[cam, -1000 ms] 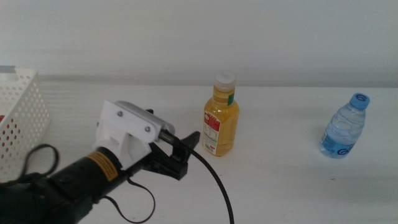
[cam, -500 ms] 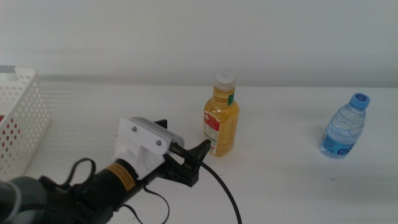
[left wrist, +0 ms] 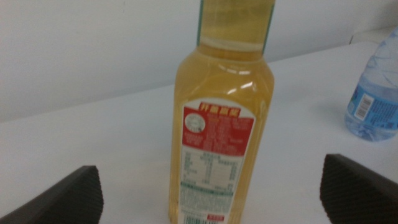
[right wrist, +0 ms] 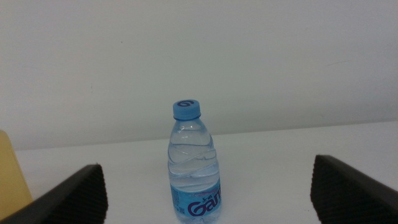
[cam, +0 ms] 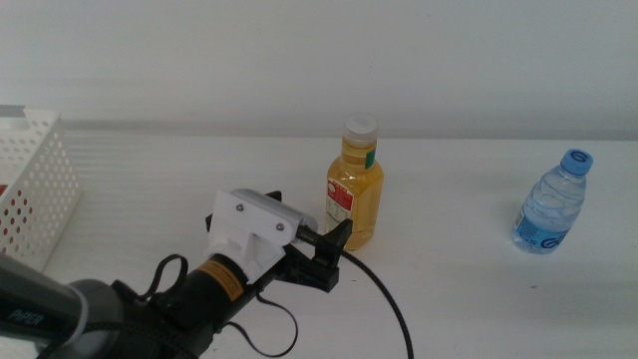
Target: Use arms to grab the bottles and put them into the dustbin to the left of the table.
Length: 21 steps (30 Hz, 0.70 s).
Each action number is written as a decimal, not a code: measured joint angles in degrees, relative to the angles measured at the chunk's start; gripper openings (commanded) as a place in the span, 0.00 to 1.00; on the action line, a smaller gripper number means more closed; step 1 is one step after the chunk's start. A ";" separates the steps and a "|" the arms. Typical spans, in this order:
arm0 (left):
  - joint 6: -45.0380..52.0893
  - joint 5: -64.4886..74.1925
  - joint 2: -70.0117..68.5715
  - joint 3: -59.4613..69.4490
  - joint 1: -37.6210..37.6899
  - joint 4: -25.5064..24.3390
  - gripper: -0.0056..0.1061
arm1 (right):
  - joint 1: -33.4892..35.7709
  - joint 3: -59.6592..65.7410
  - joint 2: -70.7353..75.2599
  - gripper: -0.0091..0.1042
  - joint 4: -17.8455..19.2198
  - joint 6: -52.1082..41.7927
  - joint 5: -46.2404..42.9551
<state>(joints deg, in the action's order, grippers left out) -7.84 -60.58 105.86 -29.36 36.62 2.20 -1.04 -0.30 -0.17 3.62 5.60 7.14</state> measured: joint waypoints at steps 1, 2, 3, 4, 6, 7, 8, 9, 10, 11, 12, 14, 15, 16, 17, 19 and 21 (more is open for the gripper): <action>0.00 0.14 0.11 -0.50 0.00 -0.13 0.89 | 0.00 0.00 0.00 0.85 0.00 0.00 0.00; 0.00 0.23 0.38 -1.15 0.00 -0.25 0.89 | 0.00 0.00 0.00 0.85 0.00 0.00 0.00; 0.00 0.84 0.60 -1.70 0.00 -0.54 0.89 | 0.00 0.00 0.00 0.85 0.00 0.00 0.00; 0.00 1.66 0.59 -2.15 0.00 -0.70 0.89 | 0.00 0.00 0.00 0.85 0.00 0.00 0.00; 0.00 2.99 0.82 -3.10 0.00 -0.99 0.89 | 0.00 0.00 0.00 0.85 0.00 0.00 0.00; 0.00 3.55 0.82 -3.38 0.00 -1.12 0.89 | 0.00 0.00 0.00 0.85 0.00 0.00 0.00; 0.00 4.11 0.82 -3.80 0.00 -1.21 0.89 | 0.00 0.00 0.00 0.85 0.00 0.00 0.00; 0.00 4.51 0.82 -4.08 0.00 -1.21 0.89 | 0.00 0.00 0.00 0.85 0.00 0.00 0.00; 0.00 4.90 0.82 -4.34 0.00 -1.21 0.89 | 0.00 0.00 0.00 0.85 0.00 0.00 0.00; 0.00 5.13 0.82 -4.45 0.00 -1.21 0.89 | 0.00 0.00 0.00 0.85 0.00 0.00 0.00; 0.00 5.39 0.82 -4.56 0.00 -1.21 0.89 | 0.00 0.00 0.00 0.85 0.00 0.00 0.00; 0.00 5.51 0.82 -4.56 0.00 -1.33 0.89 | 0.00 0.00 0.00 0.85 0.00 0.00 0.00; 0.00 5.77 0.82 -4.56 0.00 -1.33 0.89 | 0.00 0.00 0.00 0.85 0.00 0.00 0.00; 0.00 5.88 0.82 -4.56 0.00 -1.33 0.89 | 0.00 0.00 0.00 0.85 0.00 0.00 0.00; 0.00 6.00 0.82 -4.80 0.00 -1.33 0.89 | 0.00 0.00 0.00 0.85 0.00 0.00 0.00; 0.14 6.87 0.82 -5.55 0.00 -1.33 0.89 | 0.00 0.00 0.00 0.85 0.00 0.00 0.00; 0.23 7.98 0.82 -6.34 0.00 -1.33 0.89 | 0.00 0.00 0.00 0.85 0.00 0.00 0.00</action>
<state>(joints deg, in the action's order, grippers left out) -7.61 -52.60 106.68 -35.69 36.62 0.87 -1.04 -0.30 -0.17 3.62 5.60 7.14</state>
